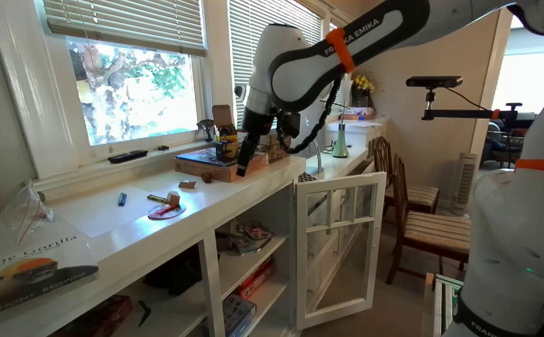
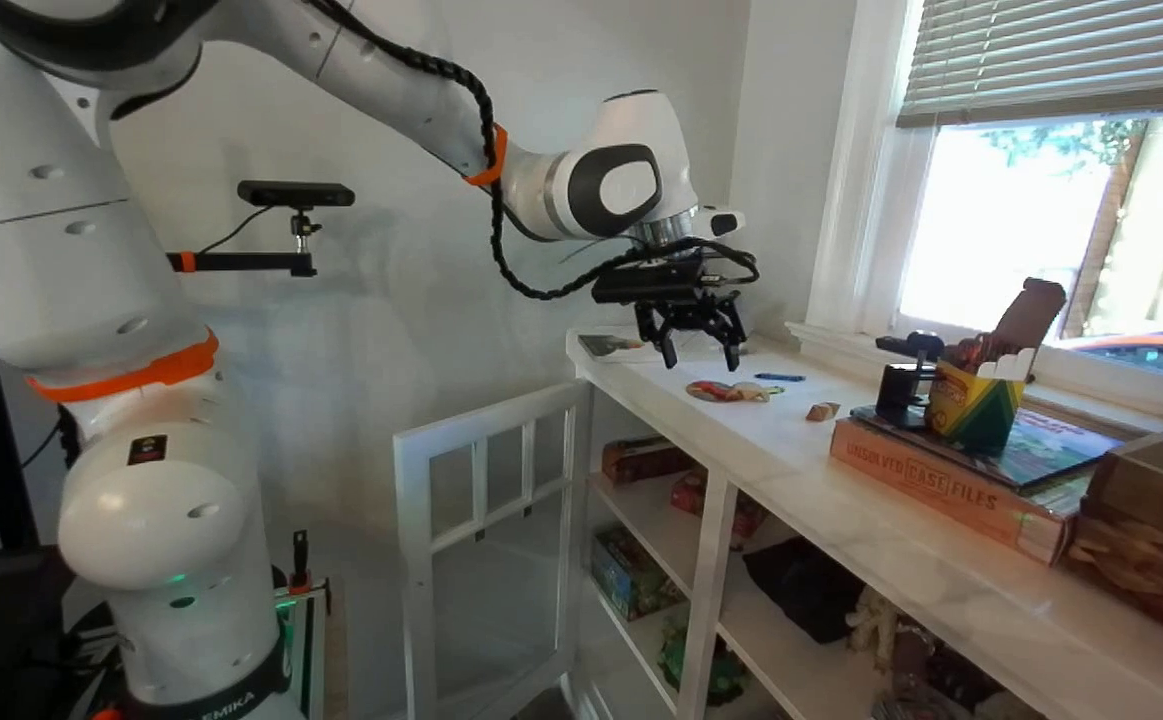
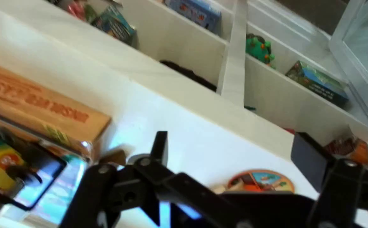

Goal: Move the clear plastic to the right then open it.

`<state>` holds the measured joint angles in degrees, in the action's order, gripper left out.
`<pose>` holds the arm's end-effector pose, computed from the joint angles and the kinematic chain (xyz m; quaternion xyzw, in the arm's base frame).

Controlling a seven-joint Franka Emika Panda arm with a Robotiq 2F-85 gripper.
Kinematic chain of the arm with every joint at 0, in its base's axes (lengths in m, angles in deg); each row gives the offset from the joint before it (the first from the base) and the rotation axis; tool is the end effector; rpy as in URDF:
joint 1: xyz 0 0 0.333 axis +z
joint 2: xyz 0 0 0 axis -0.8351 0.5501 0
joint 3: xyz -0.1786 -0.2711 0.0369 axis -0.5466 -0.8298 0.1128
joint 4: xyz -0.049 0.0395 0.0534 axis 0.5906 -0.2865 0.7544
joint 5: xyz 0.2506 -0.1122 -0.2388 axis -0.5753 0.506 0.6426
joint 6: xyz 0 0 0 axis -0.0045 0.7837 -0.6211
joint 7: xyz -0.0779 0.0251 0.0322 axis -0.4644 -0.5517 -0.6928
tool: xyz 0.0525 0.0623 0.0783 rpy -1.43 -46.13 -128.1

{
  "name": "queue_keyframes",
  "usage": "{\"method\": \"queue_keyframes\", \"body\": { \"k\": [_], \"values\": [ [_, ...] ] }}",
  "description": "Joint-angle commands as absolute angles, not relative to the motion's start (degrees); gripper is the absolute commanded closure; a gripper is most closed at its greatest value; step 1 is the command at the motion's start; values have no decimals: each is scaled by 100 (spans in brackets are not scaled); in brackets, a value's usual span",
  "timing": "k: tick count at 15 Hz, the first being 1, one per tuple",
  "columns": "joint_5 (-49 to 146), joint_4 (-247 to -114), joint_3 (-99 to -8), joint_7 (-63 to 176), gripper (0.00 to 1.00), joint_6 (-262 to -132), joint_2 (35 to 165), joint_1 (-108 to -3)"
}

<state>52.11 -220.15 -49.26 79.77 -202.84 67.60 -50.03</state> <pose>0.4674 0.0547 0.5204 0.9450 0.2495 0.2013 0.0646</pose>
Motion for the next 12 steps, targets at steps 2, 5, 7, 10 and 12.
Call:
{"method": "queue_keyframes", "body": {
  "k": [2,5,7,10,12],
  "values": [
    [3703,-21687,-5030,8987,0,-21426,7349,-4351],
    [3586,-21755,-4874,8952,0,-21364,7275,-4424],
    [3405,-21693,-4865,9052,0,-21402,7362,-4363],
    [3383,-21686,-4892,9081,0,-21406,7369,-4367],
    [3382,-21686,-4896,9089,0,-21407,7368,-4367]
  ]
}}
